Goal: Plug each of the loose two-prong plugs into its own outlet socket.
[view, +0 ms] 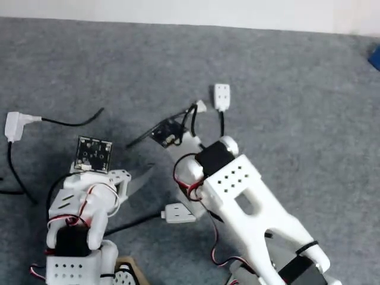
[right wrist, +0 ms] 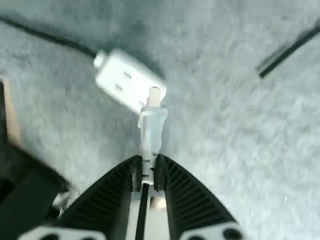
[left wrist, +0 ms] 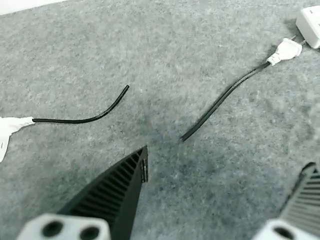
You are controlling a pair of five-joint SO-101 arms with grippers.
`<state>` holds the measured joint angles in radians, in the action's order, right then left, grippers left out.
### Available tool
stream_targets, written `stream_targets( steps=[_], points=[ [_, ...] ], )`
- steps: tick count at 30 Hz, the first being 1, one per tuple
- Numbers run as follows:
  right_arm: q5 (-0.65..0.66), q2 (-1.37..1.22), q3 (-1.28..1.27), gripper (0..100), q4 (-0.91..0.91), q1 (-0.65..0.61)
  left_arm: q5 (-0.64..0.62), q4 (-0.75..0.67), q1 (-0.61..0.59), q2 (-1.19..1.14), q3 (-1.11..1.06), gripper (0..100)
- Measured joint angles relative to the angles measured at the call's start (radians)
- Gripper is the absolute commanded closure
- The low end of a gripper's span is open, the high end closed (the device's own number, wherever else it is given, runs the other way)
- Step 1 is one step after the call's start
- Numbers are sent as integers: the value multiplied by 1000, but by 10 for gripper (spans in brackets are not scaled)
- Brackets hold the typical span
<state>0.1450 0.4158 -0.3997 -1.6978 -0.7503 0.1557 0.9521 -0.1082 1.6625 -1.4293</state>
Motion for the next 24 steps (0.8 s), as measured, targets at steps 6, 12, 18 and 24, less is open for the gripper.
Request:
stream_targets(
  steps=[6,12,18,24],
  points=[
    [-3,-34,46,991,-43,-8,-9,-43,0,-2,-34,568],
    [-49,-72,118,991,55,-66,-15,-46,94,-2,-37,568],
    [-75,-77,124,991,152,-153,-15,-46,135,0,-44,568],
    [-81,-77,186,991,129,-161,-18,-49,161,0,-63,568]
  ],
)
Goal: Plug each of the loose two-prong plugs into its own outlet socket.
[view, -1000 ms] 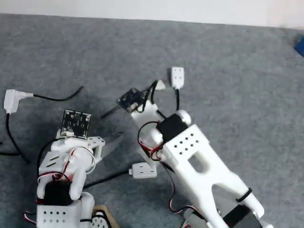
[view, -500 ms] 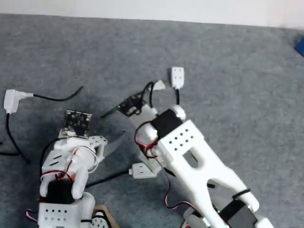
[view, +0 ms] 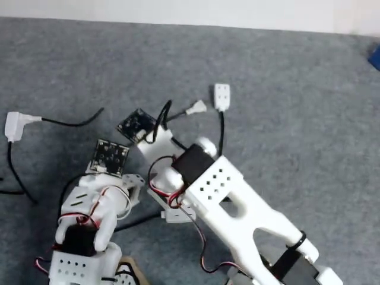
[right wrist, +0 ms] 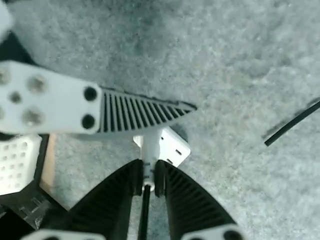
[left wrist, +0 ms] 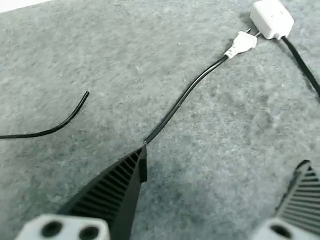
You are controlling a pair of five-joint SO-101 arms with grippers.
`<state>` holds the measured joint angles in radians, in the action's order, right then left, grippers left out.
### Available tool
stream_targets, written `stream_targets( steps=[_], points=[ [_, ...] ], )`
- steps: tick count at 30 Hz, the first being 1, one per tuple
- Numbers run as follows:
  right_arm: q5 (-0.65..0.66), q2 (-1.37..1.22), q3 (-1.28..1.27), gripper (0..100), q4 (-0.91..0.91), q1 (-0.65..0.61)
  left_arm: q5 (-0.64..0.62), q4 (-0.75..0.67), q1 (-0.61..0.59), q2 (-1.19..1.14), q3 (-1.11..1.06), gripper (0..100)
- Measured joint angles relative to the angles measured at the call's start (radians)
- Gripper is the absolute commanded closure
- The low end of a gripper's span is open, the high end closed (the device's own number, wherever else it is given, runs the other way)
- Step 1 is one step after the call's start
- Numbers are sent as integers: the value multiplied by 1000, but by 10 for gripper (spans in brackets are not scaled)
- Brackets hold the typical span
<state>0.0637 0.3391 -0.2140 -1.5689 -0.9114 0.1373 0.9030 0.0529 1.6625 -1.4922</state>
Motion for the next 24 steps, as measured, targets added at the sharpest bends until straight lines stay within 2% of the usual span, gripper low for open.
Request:
stream_targets(
  steps=[9,14,18,24],
  points=[
    [0,-2,43,991,-57,8,-3,11,0,11,0,569],
    [11,-25,-14,991,-91,114,-20,12,-115,-2,0,569],
    [15,-60,-172,991,15,143,-72,12,-181,-2,8,569],
    [-3,-92,-261,991,132,150,-78,12,-198,-2,9,569]
  ],
)
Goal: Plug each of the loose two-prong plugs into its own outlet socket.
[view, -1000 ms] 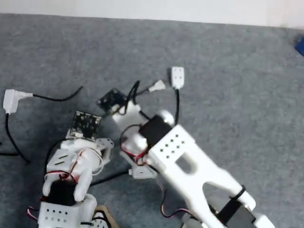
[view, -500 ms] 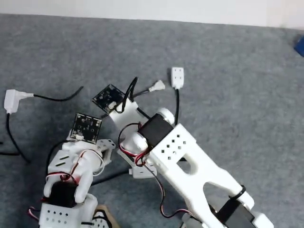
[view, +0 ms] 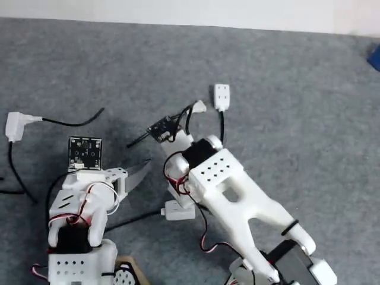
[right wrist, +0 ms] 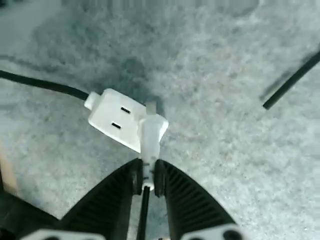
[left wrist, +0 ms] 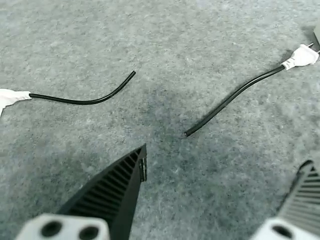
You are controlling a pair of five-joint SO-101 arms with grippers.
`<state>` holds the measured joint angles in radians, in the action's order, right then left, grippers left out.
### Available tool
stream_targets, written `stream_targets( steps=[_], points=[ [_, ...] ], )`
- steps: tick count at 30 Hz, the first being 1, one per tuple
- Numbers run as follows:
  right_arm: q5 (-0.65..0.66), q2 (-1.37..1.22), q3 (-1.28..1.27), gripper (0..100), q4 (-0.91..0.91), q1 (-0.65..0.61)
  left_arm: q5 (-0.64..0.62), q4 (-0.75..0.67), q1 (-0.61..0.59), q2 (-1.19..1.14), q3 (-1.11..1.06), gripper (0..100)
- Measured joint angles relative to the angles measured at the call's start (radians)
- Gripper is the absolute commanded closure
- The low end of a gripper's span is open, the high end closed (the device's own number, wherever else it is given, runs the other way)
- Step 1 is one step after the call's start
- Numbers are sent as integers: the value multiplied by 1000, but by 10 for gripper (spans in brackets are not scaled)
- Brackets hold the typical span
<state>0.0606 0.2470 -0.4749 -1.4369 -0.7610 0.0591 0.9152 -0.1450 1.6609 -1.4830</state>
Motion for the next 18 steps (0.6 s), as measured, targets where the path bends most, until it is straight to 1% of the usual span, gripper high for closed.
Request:
stream_targets(
  steps=[3,7,10,13,15,18],
  points=[
    [0,-11,-8,991,-2,3,0,0,0,0,0,569],
    [0,-12,11,991,-58,17,0,0,0,0,0,569],
    [0,-12,110,991,-153,46,0,0,0,0,0,569],
    [0,-12,269,992,-270,60,0,0,0,0,0,569],
    [2,-12,350,992,-296,63,0,0,0,0,0,569],
    [2,-48,325,992,-304,61,0,0,0,0,0,569]
  ],
)
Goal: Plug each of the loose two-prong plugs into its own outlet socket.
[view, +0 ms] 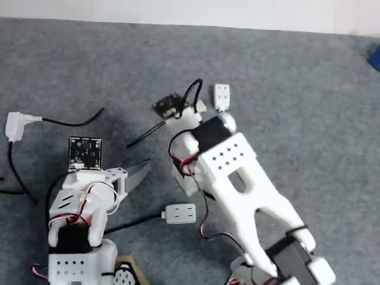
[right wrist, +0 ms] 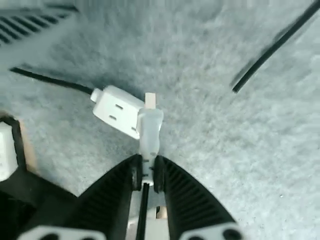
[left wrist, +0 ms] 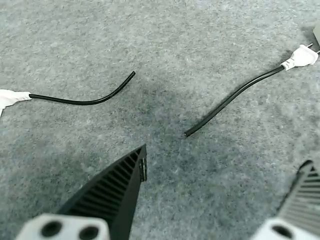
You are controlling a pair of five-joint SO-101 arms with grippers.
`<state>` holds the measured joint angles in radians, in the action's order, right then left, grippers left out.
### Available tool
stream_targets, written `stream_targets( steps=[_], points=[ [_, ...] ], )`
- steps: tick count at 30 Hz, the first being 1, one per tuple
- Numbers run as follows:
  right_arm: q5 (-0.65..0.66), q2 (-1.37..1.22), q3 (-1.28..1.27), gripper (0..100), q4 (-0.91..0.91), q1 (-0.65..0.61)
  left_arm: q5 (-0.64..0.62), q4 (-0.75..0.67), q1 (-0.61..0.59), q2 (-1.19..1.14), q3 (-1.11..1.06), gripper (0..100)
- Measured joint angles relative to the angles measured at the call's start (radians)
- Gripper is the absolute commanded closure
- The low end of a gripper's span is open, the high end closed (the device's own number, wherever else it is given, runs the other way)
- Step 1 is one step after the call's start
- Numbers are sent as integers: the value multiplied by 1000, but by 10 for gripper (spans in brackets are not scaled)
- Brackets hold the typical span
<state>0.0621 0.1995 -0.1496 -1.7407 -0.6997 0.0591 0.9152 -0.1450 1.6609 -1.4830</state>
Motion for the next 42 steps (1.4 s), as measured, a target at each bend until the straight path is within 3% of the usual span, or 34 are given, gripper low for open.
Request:
stream_targets(
  steps=[5,16,25,32,42],
  points=[
    [0,-124,-40,992,0,2,0,0,3,0,0,569],
    [-35,-57,112,992,-2,-196,-2,0,218,0,-26,569],
    [-35,-51,112,992,-3,-180,15,11,262,5,-40,569],
    [-35,-49,86,992,-3,-143,15,11,262,6,-41,569],
    [-8,-41,-95,992,-3,-41,-18,-3,107,2,-41,569]
  ],
)
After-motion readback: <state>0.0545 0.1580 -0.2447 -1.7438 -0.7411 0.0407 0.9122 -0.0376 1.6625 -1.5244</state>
